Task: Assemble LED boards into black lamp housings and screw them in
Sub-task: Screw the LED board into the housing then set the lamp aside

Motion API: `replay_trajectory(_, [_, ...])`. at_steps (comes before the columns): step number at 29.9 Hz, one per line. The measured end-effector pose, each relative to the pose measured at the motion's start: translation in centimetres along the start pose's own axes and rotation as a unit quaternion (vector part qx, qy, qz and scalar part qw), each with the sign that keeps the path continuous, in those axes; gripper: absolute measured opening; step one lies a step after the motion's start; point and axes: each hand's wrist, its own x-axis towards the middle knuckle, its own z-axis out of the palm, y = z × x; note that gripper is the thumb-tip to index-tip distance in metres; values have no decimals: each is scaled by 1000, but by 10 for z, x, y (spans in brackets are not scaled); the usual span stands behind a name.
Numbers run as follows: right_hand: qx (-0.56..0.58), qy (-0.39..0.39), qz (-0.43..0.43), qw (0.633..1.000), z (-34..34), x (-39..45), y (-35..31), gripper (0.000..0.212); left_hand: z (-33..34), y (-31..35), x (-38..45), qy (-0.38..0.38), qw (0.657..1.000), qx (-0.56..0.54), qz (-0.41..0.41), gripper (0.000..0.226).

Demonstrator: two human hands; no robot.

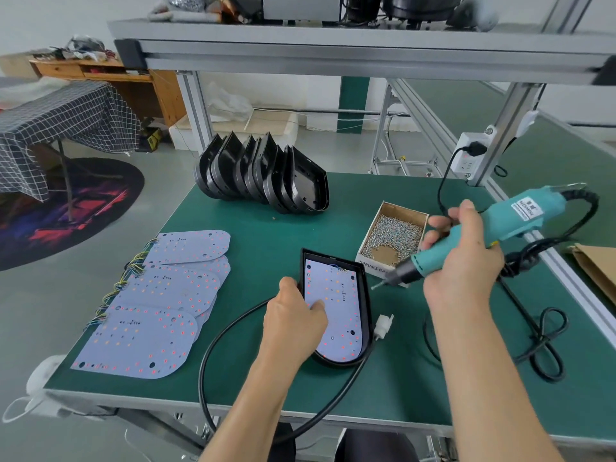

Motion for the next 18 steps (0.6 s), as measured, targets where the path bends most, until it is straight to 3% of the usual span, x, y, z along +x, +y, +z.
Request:
replay_trajectory(5, [-85, 64, 157, 982, -43, 21, -8, 17, -3, -4, -2, 16, 1000, 18, 9, 32])
replay_trajectory(9, [-294, 58, 150, 942, -69, 26, 8, 10, -4, -2, -2, 44, 996, 67, 27, 34])
replay_trajectory(12, [-442, 36, 108, 890, -76, 25, 19, 19, -6, -3, -2, 82, 988, 116, 54, 41])
replay_trajectory(15, [-582, 17, 44, 812, -70, 22, 22, 30, -10, -2, 0, 110, 966, 222, 80, 46])
replay_trajectory(18, [-680, 0, 7, 733, -63, 17, 27, 42, -17, 1, 5, 59, 957, 277, 55, 38])
